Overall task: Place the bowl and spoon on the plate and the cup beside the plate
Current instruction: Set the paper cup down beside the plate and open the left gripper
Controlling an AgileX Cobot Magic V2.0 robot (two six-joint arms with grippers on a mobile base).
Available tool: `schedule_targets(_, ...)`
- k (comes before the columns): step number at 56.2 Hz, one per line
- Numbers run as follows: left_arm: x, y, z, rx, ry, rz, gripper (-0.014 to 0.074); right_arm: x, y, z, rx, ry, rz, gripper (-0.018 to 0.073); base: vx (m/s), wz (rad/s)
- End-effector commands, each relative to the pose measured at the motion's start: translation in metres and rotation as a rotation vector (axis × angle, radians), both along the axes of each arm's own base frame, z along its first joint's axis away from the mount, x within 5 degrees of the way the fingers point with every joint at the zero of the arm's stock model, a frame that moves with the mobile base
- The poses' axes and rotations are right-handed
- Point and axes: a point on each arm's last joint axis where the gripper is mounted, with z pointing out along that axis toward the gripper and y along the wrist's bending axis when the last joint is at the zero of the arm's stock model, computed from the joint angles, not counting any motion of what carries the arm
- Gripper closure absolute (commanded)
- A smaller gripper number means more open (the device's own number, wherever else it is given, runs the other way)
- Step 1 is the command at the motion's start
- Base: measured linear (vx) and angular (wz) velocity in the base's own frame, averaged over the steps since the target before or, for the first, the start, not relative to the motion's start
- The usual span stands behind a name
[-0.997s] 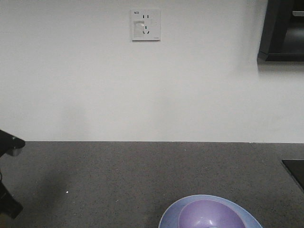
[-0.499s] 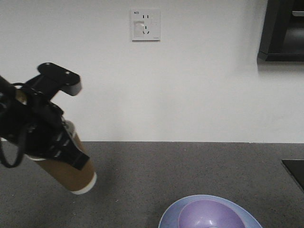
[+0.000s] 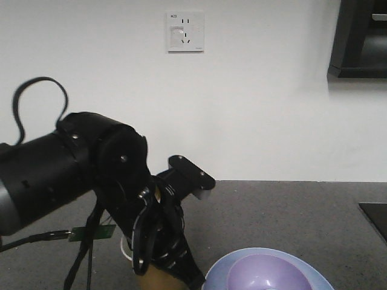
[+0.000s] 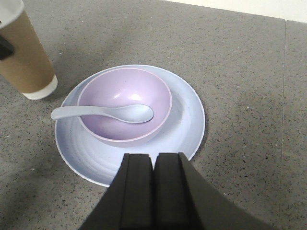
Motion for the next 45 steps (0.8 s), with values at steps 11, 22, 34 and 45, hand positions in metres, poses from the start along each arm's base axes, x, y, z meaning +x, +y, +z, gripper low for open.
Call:
schedule_targets(11,-0.006,-0.013,0.017,-0.07,-0.089,-0.024,0.0596,0.003,-0.001,0.014,0.018,-0.099,-0.016,0.0568,0.0,0.0)
schedule_targets(22,-0.005,-0.015,0.014,-0.069,-0.084,-0.025,0.0591,0.003,-0.001,0.014,0.016,-0.1,-0.015,0.0568,0.0,0.0)
schedule_targets(34,-0.004,-0.016,0.014,-0.081,-0.087,-0.01,0.0511,0.003,-0.001,0.014,0.015,-0.101,-0.015,0.0568,0.0,0.0)
schedule_targets(45,-0.005,-0.016,0.014,-0.084,-0.083,-0.008,0.0335,0.003,-0.001,0.014,0.015,-0.101,-0.015,0.0568,0.0,0.0)
